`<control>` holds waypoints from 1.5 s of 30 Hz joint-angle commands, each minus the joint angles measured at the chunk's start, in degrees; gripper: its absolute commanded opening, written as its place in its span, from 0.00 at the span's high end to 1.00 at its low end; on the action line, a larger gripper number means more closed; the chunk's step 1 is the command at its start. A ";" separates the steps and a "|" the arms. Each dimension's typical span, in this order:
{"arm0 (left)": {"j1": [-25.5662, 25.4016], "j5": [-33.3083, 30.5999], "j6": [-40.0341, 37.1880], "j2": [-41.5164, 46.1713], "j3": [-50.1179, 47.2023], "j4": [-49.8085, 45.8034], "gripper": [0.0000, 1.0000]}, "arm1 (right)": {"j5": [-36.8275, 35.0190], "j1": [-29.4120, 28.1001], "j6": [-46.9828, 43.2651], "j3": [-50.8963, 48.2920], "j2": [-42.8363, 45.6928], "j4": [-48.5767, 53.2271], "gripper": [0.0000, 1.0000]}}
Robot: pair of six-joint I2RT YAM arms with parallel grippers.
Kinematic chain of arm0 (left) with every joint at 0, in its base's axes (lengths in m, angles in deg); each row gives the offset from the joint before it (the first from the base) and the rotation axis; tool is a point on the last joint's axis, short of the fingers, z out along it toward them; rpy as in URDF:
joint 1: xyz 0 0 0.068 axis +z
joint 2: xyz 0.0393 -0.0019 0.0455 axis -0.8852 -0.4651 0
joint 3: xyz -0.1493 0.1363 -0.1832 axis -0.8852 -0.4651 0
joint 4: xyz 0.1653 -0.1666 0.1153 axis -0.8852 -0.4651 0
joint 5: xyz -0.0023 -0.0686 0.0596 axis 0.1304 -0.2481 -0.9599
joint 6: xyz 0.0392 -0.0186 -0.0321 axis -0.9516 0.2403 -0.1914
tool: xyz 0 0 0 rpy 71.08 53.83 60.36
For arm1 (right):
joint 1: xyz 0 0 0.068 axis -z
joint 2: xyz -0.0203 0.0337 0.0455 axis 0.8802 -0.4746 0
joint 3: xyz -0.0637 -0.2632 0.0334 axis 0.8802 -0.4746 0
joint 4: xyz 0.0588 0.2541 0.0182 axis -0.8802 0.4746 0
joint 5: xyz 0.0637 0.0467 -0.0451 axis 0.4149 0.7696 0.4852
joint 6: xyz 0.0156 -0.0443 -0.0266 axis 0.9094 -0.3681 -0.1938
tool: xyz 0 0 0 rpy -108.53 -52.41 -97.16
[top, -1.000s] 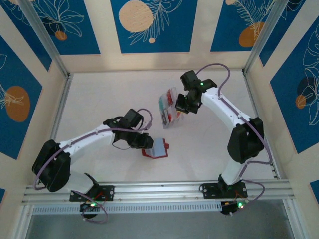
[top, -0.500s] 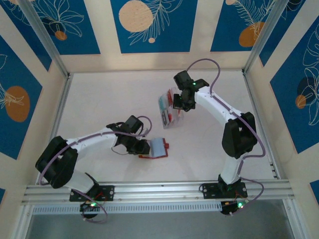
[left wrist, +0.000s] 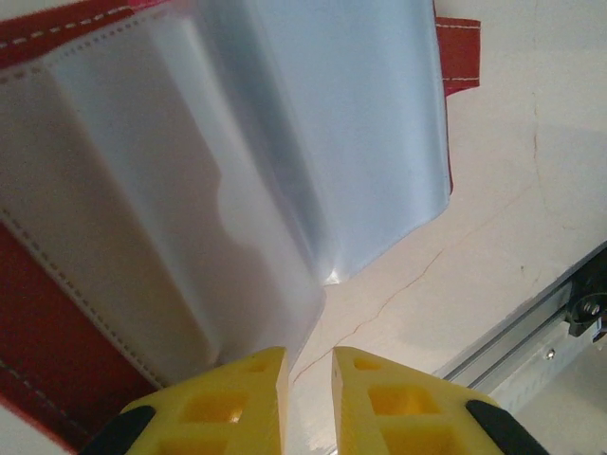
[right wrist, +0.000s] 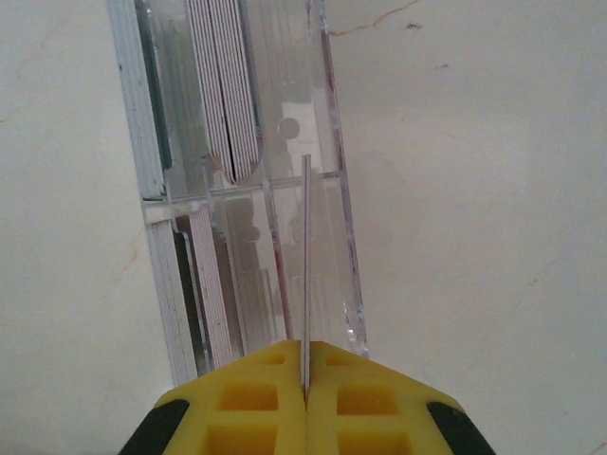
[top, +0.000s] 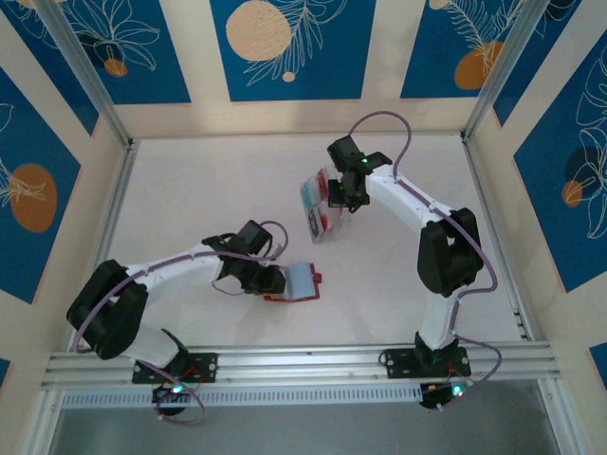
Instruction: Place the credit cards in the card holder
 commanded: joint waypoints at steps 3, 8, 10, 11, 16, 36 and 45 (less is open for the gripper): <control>0.07 0.09 0.60 1.80 -0.15 -0.12 0.81 | -1.52 -0.02 -1.87 -2.32 -0.45 -1.96 0.93; 0.36 -0.17 0.51 2.52 0.04 -0.85 0.82 | -0.16 0.62 -2.57 -1.62 -0.21 -0.45 0.81; 0.59 -0.19 0.51 2.71 0.04 -0.86 0.82 | 1.07 0.70 -2.71 -1.12 0.16 0.50 0.76; 0.68 -0.10 0.60 2.79 0.04 -0.74 0.81 | 2.24 0.88 -2.69 -0.78 0.33 1.15 0.73; 0.76 0.27 1.04 2.87 0.04 -0.28 0.82 | 10.06 2.99 -1.58 0.26 1.35 3.25 0.72; 0.92 0.44 1.48 3.55 -0.32 0.24 0.83 | 25.88 9.44 1.69 4.07 2.19 5.39 0.75; 1.10 0.49 1.57 3.82 -0.32 0.36 0.83 | 22.57 9.96 2.71 6.07 -0.73 9.64 0.77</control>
